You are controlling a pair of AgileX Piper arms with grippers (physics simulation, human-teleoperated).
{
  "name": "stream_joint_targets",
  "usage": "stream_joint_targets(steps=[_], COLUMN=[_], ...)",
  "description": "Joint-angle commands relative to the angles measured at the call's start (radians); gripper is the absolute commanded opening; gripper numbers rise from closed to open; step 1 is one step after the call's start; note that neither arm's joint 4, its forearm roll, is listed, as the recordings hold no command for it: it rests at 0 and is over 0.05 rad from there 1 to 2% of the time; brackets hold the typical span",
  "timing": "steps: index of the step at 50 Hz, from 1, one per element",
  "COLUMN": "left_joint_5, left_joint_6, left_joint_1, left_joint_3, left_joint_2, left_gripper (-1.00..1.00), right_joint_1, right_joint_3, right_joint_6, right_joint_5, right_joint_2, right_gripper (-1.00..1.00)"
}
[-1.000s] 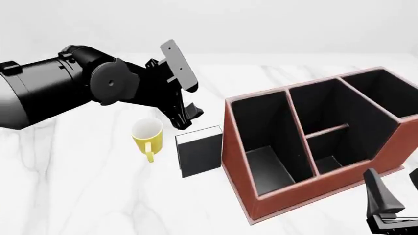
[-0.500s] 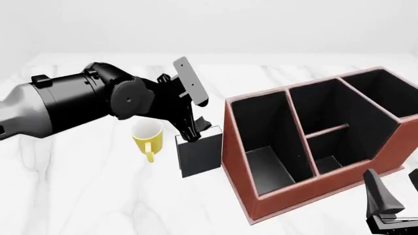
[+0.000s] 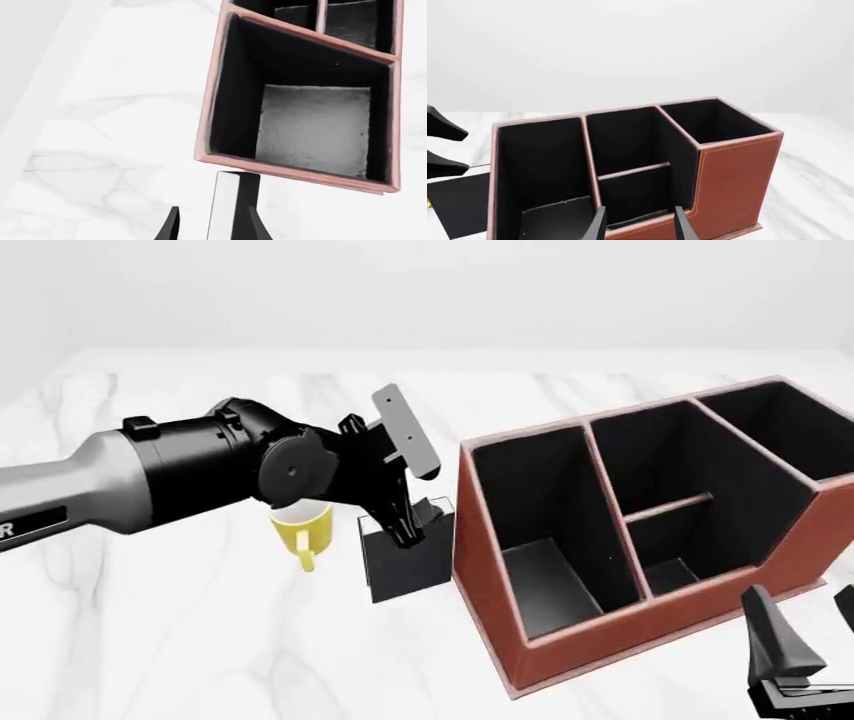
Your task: Pick up the book and place it in the back compartment of the caddy.
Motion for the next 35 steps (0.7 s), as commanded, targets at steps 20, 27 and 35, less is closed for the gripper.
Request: stream_joint_targets(steps=[20, 27, 35], left_joint_5=[-0.128, -0.155, -0.18], left_joint_6=[-0.02, -0.029, -0.047], left_joint_1=[-0.013, -0.004, 0.002], left_joint_3=[0.061, 0.072, 0.078], left_joint_2=[0.108, 0.134, 0.175], left_gripper=[1.0, 1.0, 1.0], right_joint_1=[-0.002, -0.002, -0.003], right_joint_3=[0.0, 0.0, 0.0], right_joint_6=[0.002, 0.001, 0.001], right_joint_5=[-0.013, -0.011, -0.015], right_joint_2=[0.015, 0.014, 0.018], right_gripper=[1.0, 1.0, 1.0])
